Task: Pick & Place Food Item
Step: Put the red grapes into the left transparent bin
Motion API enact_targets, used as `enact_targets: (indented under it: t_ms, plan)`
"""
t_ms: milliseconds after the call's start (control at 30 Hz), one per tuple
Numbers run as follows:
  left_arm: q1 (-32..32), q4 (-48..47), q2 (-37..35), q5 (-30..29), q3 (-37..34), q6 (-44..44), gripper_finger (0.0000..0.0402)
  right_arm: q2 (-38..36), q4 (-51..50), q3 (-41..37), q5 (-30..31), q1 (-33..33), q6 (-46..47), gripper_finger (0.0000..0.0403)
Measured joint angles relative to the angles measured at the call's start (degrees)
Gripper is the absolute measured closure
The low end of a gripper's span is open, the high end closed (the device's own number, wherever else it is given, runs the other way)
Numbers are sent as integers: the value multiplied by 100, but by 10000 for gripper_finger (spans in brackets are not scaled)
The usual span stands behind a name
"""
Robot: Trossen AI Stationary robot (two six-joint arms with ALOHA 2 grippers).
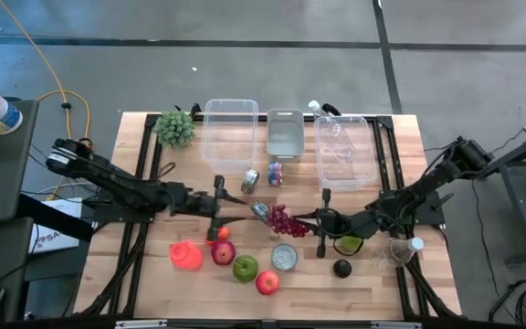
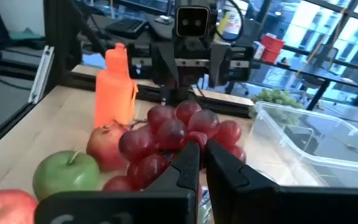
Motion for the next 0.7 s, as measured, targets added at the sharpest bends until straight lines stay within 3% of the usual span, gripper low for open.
enact_targets:
  t_ms: [167, 333, 700]
  plan:
    - [-61, 74, 507, 154, 221, 416, 211, 0, -138, 0, -12, -81, 10, 400]
    - [-314, 80, 637, 549, 232, -59, 211, 0, -300, 0, -35, -73, 206, 400]
    - [-437, 138, 633, 174, 232, 312, 205, 0, -326, 0, -28, -75, 279, 400]
